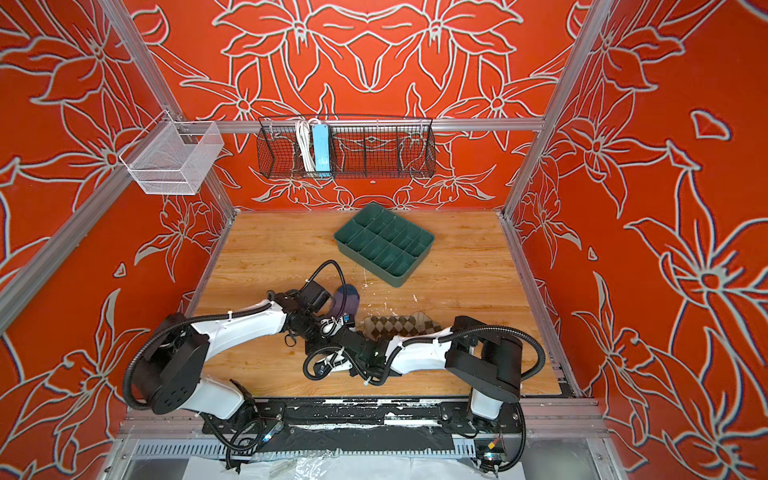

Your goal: Roll the socks

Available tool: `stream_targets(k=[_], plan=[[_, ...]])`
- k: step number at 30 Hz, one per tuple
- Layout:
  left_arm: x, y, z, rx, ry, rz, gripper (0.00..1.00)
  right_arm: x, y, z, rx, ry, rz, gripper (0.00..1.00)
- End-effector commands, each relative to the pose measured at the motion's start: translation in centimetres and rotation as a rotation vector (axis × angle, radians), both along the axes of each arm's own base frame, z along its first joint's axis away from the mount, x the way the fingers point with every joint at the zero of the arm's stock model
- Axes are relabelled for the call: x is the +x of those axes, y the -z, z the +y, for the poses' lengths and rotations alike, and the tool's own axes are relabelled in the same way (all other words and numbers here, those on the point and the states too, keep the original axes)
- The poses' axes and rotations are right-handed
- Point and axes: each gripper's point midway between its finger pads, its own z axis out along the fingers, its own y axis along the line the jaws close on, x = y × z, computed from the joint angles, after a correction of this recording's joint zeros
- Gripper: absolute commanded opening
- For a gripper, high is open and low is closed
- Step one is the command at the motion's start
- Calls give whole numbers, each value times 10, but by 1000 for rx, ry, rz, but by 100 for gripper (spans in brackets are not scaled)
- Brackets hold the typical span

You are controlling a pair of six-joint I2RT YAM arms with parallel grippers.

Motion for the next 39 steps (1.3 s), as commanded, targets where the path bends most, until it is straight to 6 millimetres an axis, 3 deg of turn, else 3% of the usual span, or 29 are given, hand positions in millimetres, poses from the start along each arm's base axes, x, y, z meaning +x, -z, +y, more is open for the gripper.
stream_targets(k=[1,6,12,16,22,26,30,35,39], plan=[[24,-24,7,-11,-61,-193,43,-21,29,-31,-150,16,166,0],[54,-64,35,-14,-189,-512,63,-31,31,-37,-187,21,271,0],[85,-152,97,-26,-493,-938,84,-40,31,-36,-237,18,409,0],[78,-201,128,-82,-628,-1106,98,-45,25,-33,-261,17,546,0],[49,-247,133,-223,-658,-1139,99,-44,19,-39,-356,93,769,0],[9,-242,99,-276,-361,-1014,95,-34,18,-37,-362,136,844,1],[-29,-215,68,-302,-45,-876,88,-21,18,-26,-340,134,874,2],[-38,-171,60,-239,72,-742,80,-5,23,-14,-324,136,917,7],[-43,-129,50,-167,186,-751,79,4,27,-9,-318,133,960,8]])
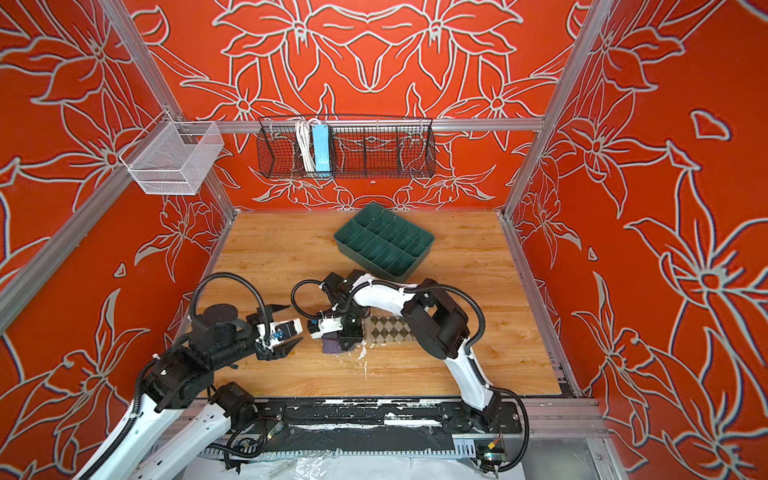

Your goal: Roll the socks

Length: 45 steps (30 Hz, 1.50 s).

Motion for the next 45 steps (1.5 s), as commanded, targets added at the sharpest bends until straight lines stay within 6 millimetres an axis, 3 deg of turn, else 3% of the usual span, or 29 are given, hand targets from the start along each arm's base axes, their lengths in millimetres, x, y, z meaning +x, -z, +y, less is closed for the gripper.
stream_targets(k=[1,6,12,17,25,29,33,38,45], plan=[[-16,42,-9,132,123,-9,79,-4,28,-11,-69,-19,80,9],[-15,89,-29,271,184,-59,78,2,34,-11,-72,-7,112,9],[-1,127,-48,295,135,16,73,5,36,-11,-57,6,136,10],[17,138,-51,302,55,6,68,2,35,-12,-42,7,159,9],[28,163,-51,355,-5,51,62,-4,28,-9,-4,9,207,10],[26,176,-54,367,-5,105,51,-7,21,-4,34,19,242,9],[23,184,-58,385,10,156,29,-9,12,-4,64,39,267,9],[15,193,-57,417,35,217,3,7,7,-5,118,91,185,9],[8,192,-51,417,69,261,0,31,-29,-13,291,203,6,15]])
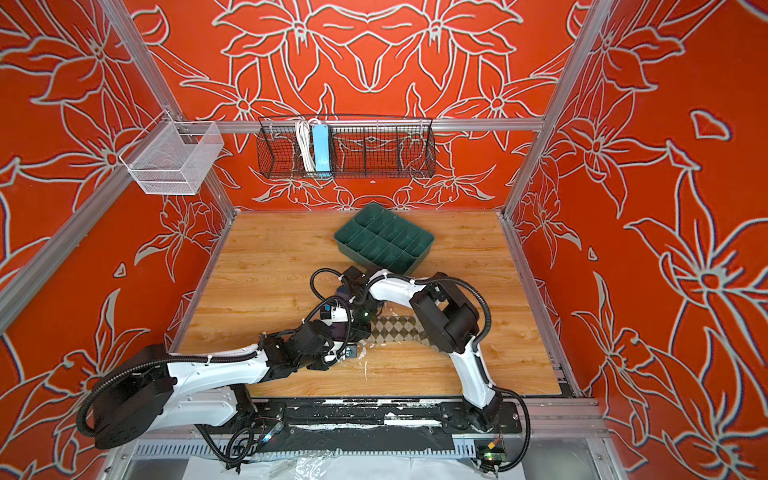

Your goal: Roll the socks

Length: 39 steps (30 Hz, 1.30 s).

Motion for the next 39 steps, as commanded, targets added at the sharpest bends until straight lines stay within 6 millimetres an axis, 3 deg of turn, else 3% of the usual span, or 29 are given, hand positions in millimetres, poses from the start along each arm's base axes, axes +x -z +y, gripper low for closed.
stream_targets(k=[1,10,16,20,25,28,32,35,39], plan=[[-27,19,16,48,45,164,0,24,-24,-2,99,96,-137,15],[-39,8,16,-48,39,426,0,53,-79,-64,182,372,-467,26],[-32,5,17,-54,16,484,0,67,-132,-111,241,583,-730,31],[-29,0,17,-94,-18,539,0,37,-159,-125,340,495,-846,38],[-24,-3,16,-120,-61,647,0,-16,-145,-131,374,221,-953,45],[-23,0,12,-110,-75,722,0,-31,-126,-127,298,90,-1052,50],[-16,4,12,-97,-104,775,0,-43,-104,-104,211,-77,-1136,53],[-11,4,11,-109,-127,801,0,-48,-90,-76,203,-167,-1174,55],[-8,8,11,-111,-144,821,0,-40,-80,-36,235,-176,-1218,56]])
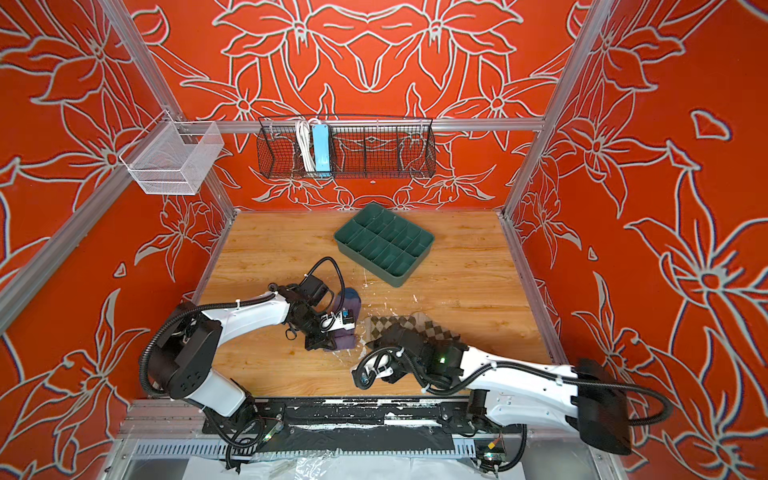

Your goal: Roll the socks

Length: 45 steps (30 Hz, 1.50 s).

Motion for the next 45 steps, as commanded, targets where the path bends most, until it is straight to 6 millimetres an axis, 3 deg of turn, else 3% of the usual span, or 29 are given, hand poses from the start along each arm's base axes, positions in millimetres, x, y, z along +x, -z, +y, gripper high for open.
stream_targets(k=[1,6,12,23,27,30,35,41,45], plan=[[-8,11,6,29,-11,72,0,23,-13,34,73,19,-130,56],[-5,12,5,31,-22,85,0,47,9,62,31,62,-174,57],[-4,11,5,22,-26,87,0,56,45,78,-25,52,-163,55],[2,-1,3,-10,-49,30,1,51,93,73,-175,46,-60,17],[26,-12,8,16,-149,-91,23,39,101,60,-253,33,33,8],[36,-30,10,-4,-179,-198,36,30,103,50,-295,36,120,6],[54,-66,25,-19,-250,-429,43,23,103,35,-351,67,240,4],[79,-131,75,3,-453,-854,50,17,95,30,-401,74,360,4],[66,-167,103,2,-519,-980,50,11,89,28,-449,77,481,4]])
